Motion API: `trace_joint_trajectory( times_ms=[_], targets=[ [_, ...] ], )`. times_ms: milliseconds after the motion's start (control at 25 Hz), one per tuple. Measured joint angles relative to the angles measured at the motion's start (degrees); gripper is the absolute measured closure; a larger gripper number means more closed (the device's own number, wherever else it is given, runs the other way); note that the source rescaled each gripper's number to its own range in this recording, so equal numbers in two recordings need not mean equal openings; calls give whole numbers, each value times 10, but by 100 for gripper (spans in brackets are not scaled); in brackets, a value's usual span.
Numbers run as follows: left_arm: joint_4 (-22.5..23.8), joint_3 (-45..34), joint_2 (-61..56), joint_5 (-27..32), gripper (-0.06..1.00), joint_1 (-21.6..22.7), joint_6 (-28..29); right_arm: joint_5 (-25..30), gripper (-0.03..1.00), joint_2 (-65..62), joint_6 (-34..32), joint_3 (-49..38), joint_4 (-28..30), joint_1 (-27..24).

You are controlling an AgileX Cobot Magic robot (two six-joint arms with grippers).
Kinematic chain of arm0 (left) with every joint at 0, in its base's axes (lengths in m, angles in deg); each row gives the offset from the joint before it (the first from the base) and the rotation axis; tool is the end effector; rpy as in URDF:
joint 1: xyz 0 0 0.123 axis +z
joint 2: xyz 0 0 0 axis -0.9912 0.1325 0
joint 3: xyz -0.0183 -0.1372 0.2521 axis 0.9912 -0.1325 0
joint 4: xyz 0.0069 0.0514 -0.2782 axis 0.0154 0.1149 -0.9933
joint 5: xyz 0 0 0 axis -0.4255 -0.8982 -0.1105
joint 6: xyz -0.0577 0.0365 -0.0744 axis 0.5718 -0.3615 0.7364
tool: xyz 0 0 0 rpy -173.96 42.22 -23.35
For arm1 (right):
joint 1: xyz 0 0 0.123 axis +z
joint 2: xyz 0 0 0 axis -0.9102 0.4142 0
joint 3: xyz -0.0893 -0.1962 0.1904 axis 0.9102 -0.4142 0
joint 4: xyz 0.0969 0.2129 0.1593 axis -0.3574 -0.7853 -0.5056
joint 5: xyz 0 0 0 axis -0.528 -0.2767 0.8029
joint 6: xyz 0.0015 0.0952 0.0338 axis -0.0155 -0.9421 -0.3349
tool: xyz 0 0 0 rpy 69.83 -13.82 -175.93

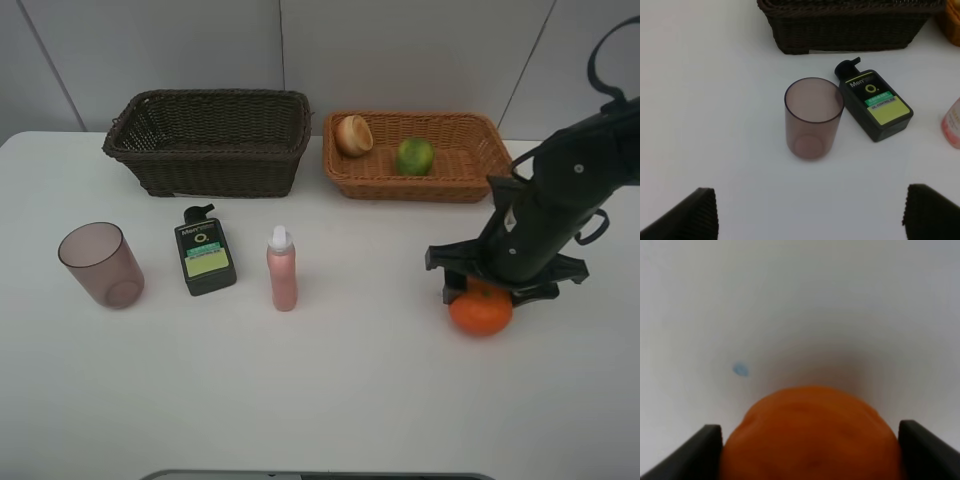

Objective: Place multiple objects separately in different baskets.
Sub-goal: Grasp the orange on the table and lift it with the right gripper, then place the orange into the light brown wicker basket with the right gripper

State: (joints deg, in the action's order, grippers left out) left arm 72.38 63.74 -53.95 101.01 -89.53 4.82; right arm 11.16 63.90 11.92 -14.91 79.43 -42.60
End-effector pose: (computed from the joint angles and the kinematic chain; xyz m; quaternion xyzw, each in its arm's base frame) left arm 0.0271 -0.0035 0.2895 0.0379 0.8495 -0.0421 0.5245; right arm 0.2714 0.1029 0.1021 0.0245 0.9963 -0.0244 0.0782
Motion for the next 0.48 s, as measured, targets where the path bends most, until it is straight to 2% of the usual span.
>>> trace_joint_trajectory(
  times_ms=[240, 480],
  targets=[
    [0, 0, 0, 0, -1, 0, 0, 103, 33, 0, 41, 103, 3, 0],
    [0, 0, 0, 0, -1, 0, 0, 137, 33, 3, 95, 204, 5, -4]
  ],
)
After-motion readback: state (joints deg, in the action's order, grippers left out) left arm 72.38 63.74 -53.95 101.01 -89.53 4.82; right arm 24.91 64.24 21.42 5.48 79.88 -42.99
